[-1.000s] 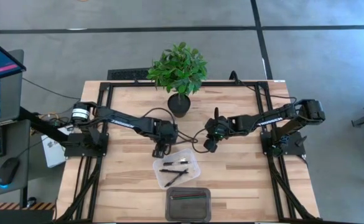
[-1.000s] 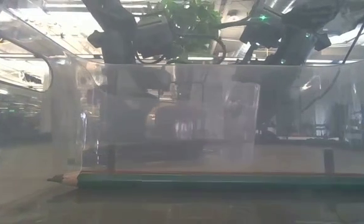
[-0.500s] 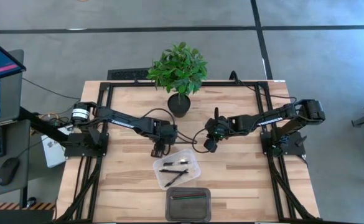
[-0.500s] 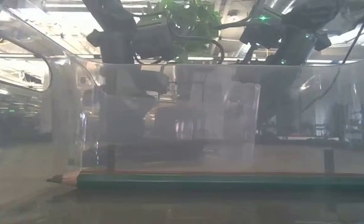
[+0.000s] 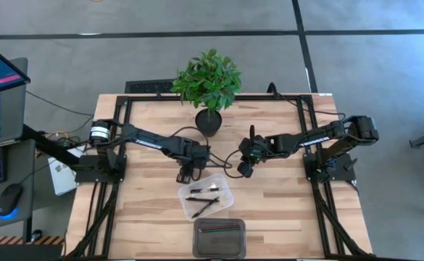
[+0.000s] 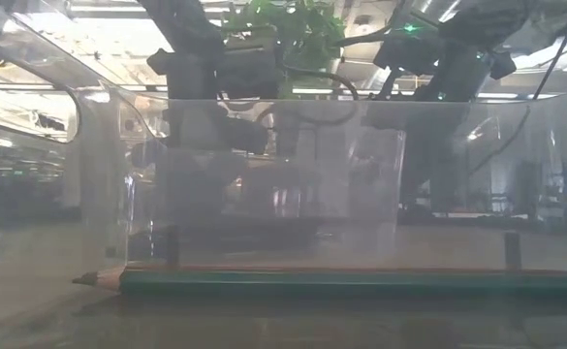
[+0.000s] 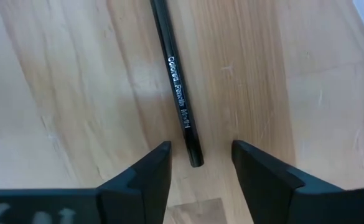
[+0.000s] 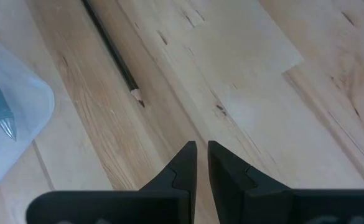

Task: Sort pens & pencils
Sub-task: Put the black pencil into the black bin

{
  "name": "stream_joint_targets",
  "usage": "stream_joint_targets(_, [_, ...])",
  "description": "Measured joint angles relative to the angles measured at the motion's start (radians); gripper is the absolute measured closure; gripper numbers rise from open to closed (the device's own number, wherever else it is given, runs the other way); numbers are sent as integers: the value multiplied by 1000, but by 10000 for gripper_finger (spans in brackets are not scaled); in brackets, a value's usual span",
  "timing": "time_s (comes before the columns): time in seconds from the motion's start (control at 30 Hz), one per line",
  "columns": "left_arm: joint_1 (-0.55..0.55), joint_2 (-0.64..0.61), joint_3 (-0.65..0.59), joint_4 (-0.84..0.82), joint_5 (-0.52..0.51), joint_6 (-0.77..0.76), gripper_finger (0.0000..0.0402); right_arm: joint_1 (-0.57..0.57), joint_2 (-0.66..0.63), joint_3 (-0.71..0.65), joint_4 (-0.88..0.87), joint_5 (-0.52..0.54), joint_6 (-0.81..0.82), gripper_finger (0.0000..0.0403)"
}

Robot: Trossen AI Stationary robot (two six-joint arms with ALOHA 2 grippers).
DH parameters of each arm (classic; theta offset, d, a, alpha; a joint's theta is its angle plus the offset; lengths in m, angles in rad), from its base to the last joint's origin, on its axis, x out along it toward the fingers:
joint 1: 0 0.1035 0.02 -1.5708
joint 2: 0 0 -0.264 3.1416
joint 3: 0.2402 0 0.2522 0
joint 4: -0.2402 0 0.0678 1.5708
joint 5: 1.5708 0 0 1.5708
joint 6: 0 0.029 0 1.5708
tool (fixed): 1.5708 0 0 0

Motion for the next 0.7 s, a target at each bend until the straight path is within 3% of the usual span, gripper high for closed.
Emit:
stream_joint_targets(0.37, [2,12,18,-12,13,-27,319,0,0,0,0,0,0,342])
stream_joint_targets(0.7, [19,24,19,-12,23,-64,344,0,0,0,-5,0,-1,342])
